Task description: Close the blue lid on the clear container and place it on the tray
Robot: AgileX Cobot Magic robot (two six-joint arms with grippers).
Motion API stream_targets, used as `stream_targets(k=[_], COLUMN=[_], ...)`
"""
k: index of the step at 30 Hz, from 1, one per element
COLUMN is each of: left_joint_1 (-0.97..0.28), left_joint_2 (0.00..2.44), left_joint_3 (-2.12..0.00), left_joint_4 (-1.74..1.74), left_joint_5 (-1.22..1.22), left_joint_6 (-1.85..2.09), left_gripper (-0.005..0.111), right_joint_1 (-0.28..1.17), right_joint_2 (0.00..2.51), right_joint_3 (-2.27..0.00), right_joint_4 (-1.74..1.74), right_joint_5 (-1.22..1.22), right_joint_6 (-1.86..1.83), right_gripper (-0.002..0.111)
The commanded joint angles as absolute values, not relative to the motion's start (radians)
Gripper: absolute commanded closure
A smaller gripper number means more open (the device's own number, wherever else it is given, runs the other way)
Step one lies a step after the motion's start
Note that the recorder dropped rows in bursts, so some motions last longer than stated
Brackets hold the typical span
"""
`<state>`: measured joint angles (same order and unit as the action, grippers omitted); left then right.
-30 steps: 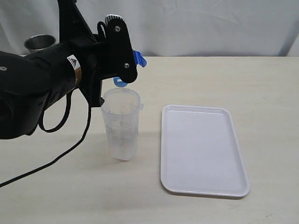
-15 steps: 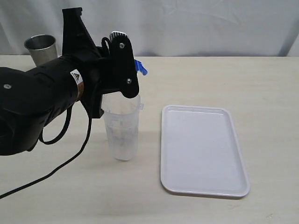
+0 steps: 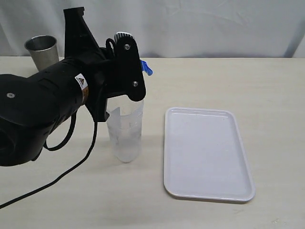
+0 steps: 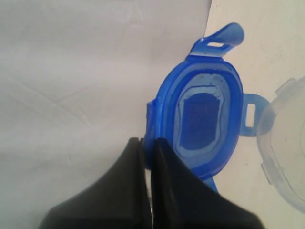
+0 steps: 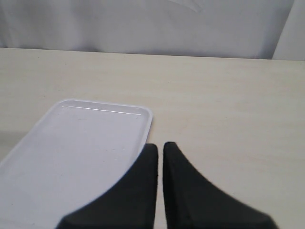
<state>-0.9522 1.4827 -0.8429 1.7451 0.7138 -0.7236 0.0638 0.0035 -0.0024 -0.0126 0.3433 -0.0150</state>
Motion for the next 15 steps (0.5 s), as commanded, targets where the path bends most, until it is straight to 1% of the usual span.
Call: stream_targets(k=[1, 15], left_joint_1=[-0.953, -0.955], left_joint_2=[1.475, 1.475], left_joint_3=[-0.84, -0.817], left_joint_4=[1.744, 1.743], left_joint_5=[0.706, 0.687], left_joint_6=[-0.737, -0.735], left_gripper=[0.107, 0.107], right_joint_1=[0.061, 0.061], right_joint_2=[0.0, 0.0], right_joint_3=[0.0, 0.0], right_joint_4=[-0.011, -0.011], right_joint_5=[0.341, 0.341], right_joint_6=[-0.011, -0.011], right_gripper=[0.104, 0.104])
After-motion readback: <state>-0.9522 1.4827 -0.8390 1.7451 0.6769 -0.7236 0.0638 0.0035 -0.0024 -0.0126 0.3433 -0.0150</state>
